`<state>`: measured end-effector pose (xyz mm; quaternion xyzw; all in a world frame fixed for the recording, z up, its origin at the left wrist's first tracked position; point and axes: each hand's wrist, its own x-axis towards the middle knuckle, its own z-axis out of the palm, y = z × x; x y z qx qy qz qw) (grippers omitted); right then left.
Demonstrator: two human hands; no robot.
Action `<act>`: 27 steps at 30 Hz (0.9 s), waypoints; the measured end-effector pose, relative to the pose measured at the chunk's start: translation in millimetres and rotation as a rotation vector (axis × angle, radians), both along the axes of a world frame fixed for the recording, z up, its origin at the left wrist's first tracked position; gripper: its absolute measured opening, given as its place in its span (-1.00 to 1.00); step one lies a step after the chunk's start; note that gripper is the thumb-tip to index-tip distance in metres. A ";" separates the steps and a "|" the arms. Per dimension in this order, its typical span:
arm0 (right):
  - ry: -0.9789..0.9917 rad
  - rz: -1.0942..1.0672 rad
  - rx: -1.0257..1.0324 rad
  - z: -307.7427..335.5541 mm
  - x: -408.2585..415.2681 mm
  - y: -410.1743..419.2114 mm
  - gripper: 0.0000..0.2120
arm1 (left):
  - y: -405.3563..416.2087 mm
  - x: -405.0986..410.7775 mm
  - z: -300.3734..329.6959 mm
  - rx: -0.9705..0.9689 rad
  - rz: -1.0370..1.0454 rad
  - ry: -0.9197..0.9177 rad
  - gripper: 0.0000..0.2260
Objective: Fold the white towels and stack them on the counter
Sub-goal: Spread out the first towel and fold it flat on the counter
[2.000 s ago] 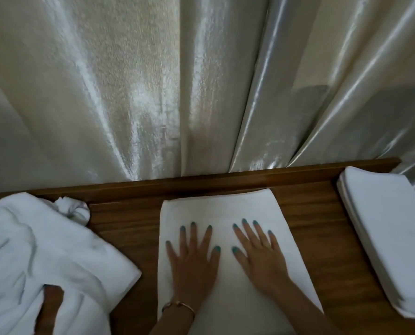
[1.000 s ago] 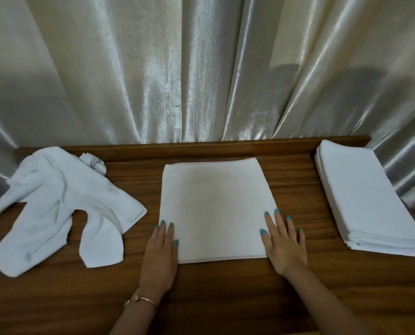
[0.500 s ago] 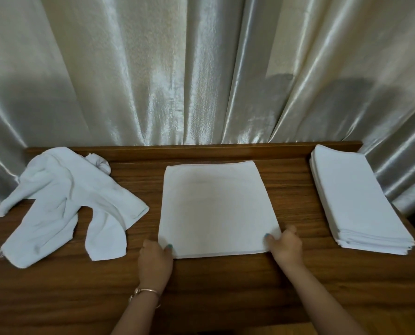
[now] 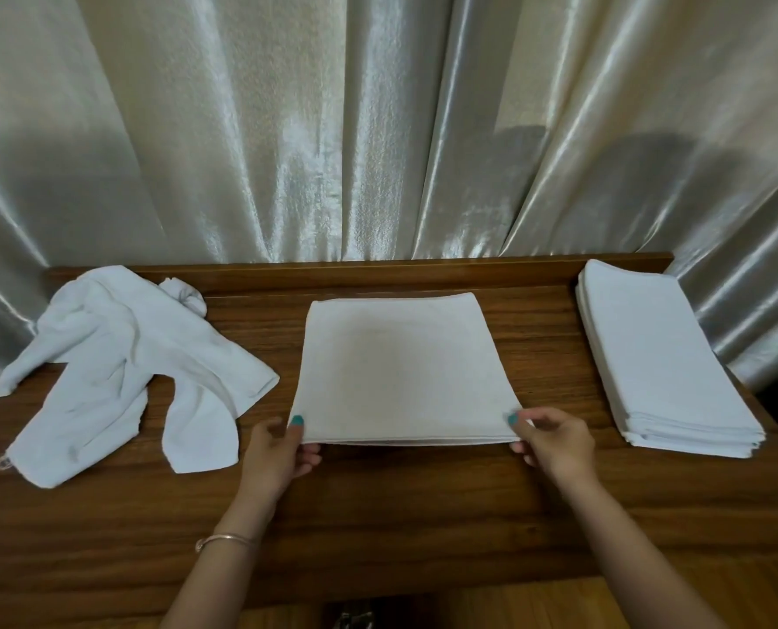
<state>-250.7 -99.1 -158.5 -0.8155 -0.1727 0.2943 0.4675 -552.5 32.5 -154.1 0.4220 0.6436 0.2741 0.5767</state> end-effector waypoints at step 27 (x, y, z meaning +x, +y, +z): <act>-0.139 0.133 0.019 19.6 67.4 154.4 -0.88 | 162.1 51.8 5.4 0.463 -0.325 0.248 -0.89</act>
